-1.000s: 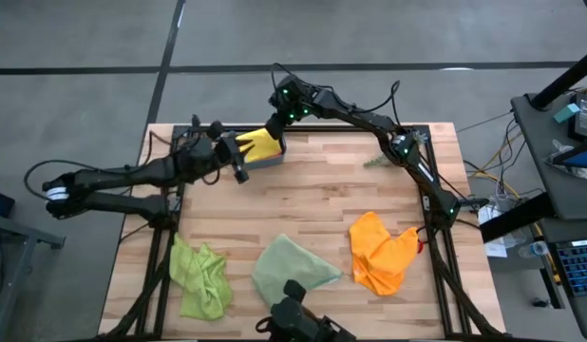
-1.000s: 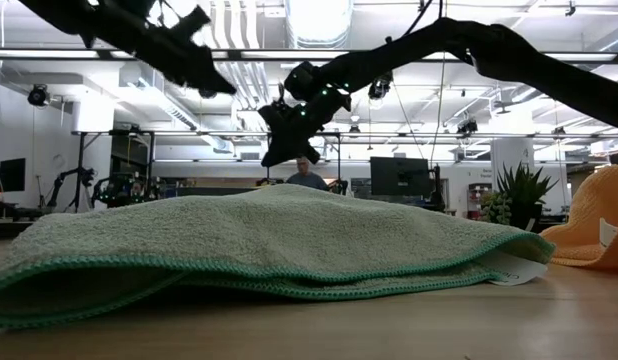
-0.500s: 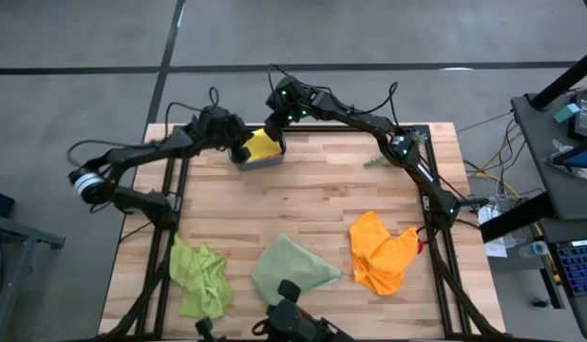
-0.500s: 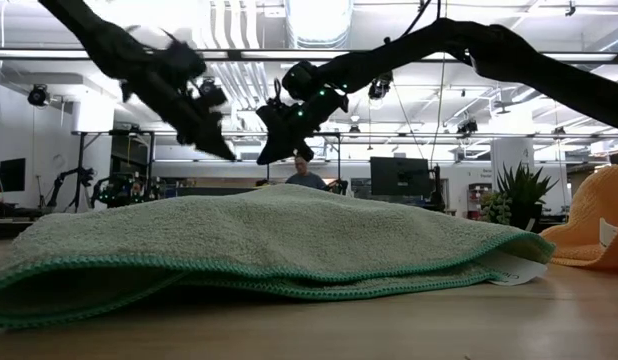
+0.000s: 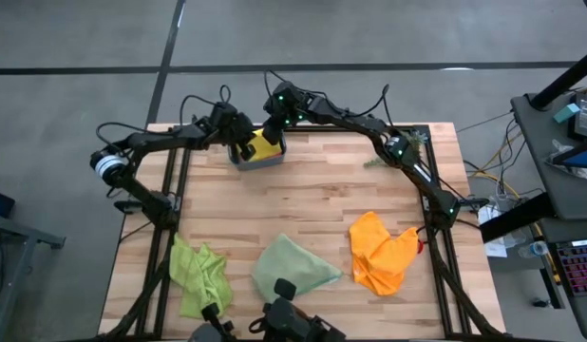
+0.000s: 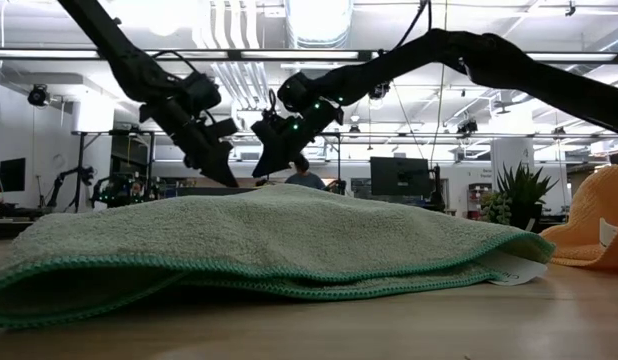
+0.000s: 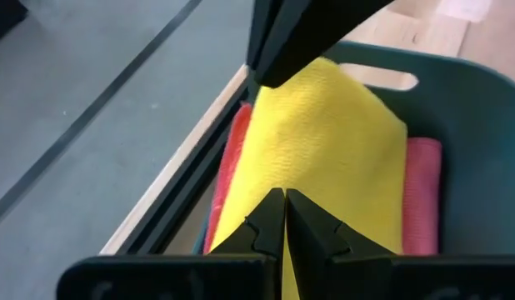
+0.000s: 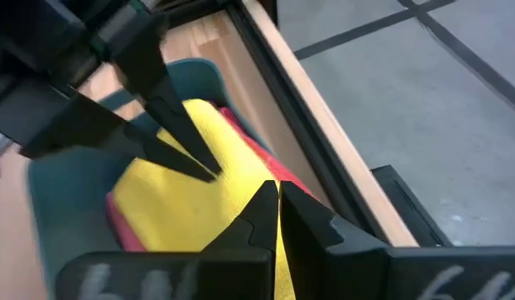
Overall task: Fold microfiber towels
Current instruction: Put the yellow microfiber towel into the green bin
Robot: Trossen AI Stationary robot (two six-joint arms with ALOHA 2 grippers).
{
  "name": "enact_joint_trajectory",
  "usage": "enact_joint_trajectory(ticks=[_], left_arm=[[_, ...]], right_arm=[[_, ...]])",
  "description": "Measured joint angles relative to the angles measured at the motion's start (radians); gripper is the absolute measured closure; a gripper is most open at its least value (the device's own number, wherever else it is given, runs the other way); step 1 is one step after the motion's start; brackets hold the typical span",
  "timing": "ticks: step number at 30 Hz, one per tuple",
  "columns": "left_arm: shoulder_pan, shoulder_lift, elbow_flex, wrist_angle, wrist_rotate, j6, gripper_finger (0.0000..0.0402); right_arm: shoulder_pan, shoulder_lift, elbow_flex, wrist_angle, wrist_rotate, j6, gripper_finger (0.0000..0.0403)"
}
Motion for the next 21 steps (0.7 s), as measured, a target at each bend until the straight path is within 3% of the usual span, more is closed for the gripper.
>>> enact_joint_trajectory(ticks=[21], left_arm=[[0.003, 0.001, -0.031, -0.002, -0.002, -0.008, 0.0402]], right_arm=[[0.012, 0.054, 0.000, -0.040, 0.055, -0.051, 0.0394]])
